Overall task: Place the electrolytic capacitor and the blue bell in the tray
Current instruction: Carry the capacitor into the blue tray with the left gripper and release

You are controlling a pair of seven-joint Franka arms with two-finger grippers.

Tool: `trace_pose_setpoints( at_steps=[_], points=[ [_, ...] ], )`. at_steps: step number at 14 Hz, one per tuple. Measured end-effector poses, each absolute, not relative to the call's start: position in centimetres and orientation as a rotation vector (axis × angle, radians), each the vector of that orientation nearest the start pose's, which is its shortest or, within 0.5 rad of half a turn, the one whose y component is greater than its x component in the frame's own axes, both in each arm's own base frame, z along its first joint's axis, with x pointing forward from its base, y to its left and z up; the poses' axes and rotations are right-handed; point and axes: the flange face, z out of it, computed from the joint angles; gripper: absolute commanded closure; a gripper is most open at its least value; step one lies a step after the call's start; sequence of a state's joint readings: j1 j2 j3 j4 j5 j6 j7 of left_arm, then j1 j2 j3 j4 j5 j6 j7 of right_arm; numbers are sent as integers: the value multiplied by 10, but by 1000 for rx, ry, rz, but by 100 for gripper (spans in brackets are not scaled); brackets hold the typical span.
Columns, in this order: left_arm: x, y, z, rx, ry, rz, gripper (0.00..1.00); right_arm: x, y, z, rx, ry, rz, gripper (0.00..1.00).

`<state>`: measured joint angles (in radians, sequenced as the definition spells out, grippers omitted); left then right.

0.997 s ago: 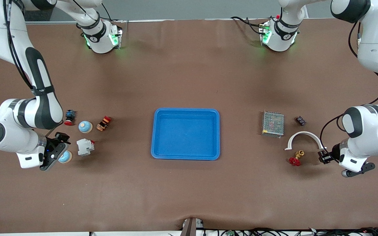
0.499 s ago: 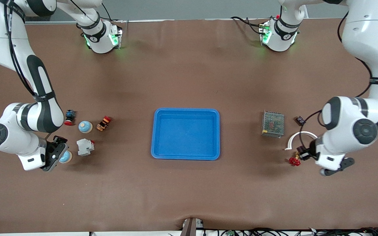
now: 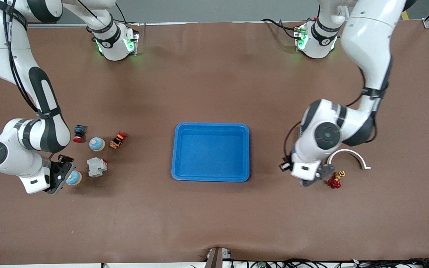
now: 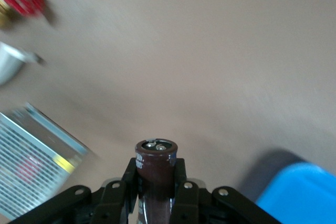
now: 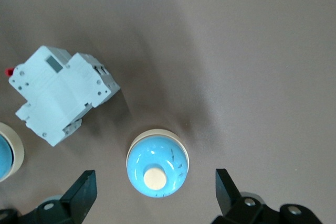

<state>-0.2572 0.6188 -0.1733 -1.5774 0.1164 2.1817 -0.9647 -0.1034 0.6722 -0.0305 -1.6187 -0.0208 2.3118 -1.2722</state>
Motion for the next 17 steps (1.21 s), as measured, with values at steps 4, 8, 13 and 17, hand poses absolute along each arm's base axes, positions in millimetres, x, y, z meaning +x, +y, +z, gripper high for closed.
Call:
trace_pose_setpoints(
  at_steps=[4, 8, 13, 17],
  points=[
    [615, -353, 258, -3040, -824, 22, 100, 687, -98, 221, -2648, -1754, 20, 0],
    [595, -400, 244, -3036, -847, 30, 100, 686, -98, 214, -2649, -1769, 2, 0],
    [557, -457, 208, -3043, -865, 39, 100, 682, -97, 201, -2649, -1772, -3, 0],
    [547, -468, 190, -3039, -873, 44, 0, 682, -97, 196, -2652, -1777, -14, 0]
  ],
)
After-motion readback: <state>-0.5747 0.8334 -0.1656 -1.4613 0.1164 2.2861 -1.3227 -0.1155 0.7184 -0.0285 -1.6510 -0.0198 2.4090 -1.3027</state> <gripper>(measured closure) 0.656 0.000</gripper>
